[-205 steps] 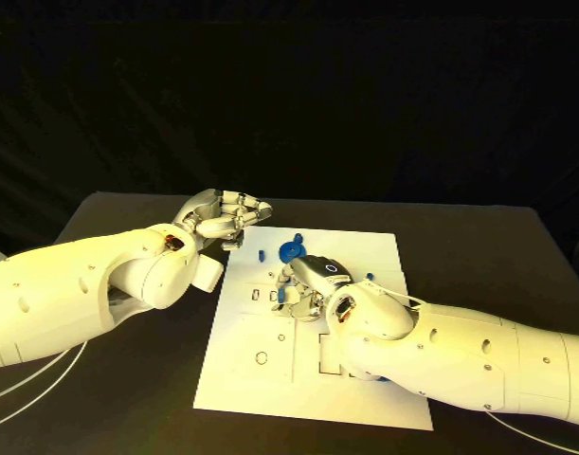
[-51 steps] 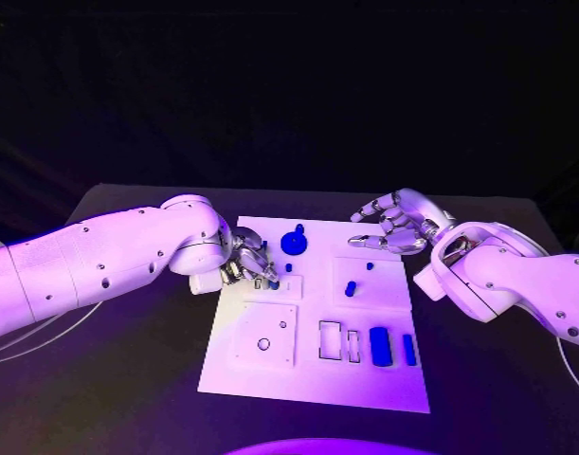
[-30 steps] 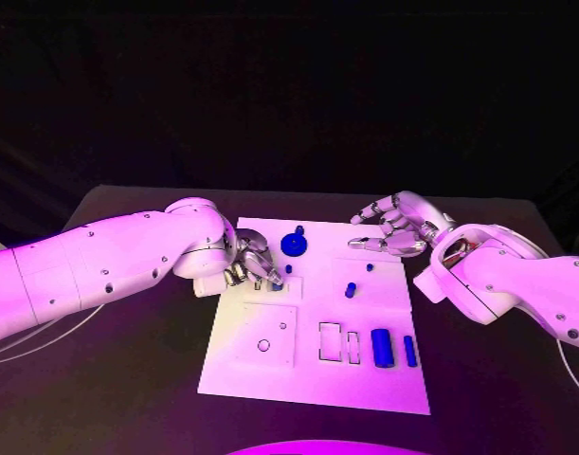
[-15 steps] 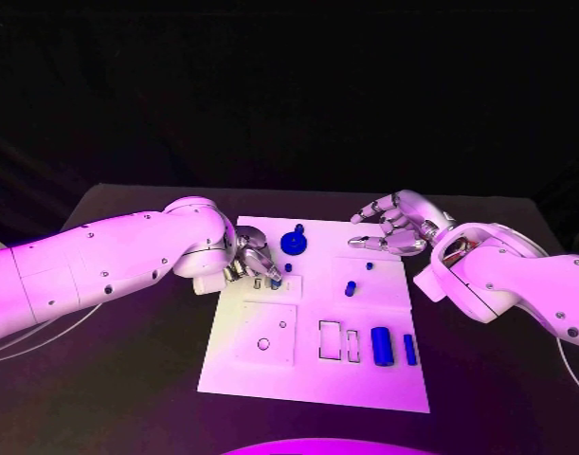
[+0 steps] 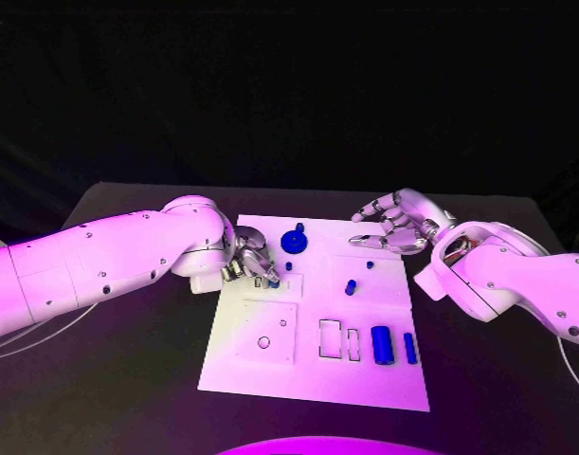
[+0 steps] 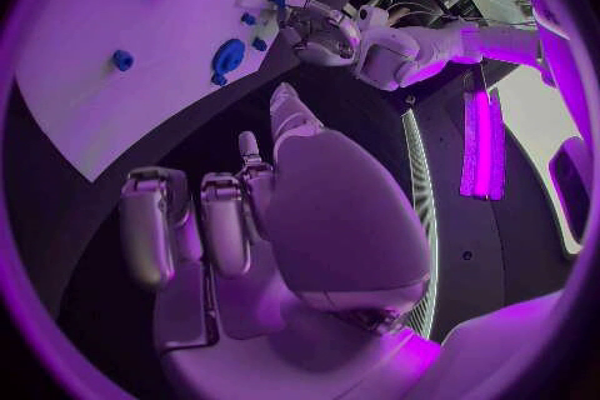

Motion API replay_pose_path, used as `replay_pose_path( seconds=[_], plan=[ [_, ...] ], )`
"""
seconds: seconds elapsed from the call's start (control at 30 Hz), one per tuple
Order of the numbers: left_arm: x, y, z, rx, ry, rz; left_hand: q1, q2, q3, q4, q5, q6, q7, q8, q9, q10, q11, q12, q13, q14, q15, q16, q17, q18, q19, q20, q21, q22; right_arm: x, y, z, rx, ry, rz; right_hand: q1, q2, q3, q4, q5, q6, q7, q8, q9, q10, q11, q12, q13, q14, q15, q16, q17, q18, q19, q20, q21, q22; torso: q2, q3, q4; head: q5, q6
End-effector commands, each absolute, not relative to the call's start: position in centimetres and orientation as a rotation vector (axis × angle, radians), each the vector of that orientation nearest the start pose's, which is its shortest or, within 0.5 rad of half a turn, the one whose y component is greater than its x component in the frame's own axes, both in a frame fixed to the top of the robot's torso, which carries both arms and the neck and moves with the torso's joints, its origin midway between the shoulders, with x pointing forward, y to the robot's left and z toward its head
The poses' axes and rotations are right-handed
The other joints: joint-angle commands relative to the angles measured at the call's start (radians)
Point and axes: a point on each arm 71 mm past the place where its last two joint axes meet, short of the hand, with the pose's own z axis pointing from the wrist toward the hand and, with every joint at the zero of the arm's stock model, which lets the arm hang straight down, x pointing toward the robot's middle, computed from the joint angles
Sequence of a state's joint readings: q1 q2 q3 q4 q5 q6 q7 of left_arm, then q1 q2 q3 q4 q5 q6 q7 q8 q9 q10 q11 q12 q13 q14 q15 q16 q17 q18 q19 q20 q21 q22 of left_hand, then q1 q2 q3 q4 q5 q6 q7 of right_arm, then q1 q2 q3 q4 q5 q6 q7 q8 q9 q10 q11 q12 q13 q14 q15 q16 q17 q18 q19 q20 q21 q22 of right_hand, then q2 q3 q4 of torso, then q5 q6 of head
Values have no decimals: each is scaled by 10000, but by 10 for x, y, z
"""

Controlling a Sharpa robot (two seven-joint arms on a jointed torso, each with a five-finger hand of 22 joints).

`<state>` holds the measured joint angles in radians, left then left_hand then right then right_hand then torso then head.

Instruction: Assemble the parts on the task board

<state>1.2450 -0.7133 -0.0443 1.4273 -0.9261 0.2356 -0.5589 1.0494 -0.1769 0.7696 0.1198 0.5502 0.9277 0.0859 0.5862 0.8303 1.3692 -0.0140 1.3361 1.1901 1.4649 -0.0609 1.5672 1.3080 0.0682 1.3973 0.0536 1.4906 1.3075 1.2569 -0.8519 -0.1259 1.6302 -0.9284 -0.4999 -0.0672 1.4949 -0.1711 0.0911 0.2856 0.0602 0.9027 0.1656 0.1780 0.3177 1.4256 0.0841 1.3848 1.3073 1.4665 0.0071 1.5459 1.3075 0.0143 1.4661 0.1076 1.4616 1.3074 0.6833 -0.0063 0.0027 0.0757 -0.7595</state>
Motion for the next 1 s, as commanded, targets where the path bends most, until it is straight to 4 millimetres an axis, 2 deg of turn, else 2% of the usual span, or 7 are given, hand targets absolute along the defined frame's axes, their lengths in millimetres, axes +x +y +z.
replay_pose_path(
  seconds=[0.03,1.0],
  plan=[
    [488,176,-221,-1801,24874,-4741,-99,27,2116,-2192,50,308,-248,62,-18,79,2,49,14,1059,-59,36,2628,-145,-16,-82,49,499,467,-184,-179,3327,16870,9323,-97,2,-11,19,3,34,-31,34,12,-18,-44,-16,1350,868,-10,-26,2016,132,492,29,-32,1986,0,3,-3,8,4],
    [489,170,-223,-1599,25013,-4429,-128,32,2121,-2212,94,336,-258,64,-18,121,-6,91,81,1059,-66,36,2628,-145,-18,-87,50,498,467,-184,-179,3324,16862,9321,-97,2,-11,19,3,34,-31,34,12,-18,-44,-16,1350,868,-10,-26,2016,132,492,29,-32,1986,6,14,-13,10,-26]
  ],
)
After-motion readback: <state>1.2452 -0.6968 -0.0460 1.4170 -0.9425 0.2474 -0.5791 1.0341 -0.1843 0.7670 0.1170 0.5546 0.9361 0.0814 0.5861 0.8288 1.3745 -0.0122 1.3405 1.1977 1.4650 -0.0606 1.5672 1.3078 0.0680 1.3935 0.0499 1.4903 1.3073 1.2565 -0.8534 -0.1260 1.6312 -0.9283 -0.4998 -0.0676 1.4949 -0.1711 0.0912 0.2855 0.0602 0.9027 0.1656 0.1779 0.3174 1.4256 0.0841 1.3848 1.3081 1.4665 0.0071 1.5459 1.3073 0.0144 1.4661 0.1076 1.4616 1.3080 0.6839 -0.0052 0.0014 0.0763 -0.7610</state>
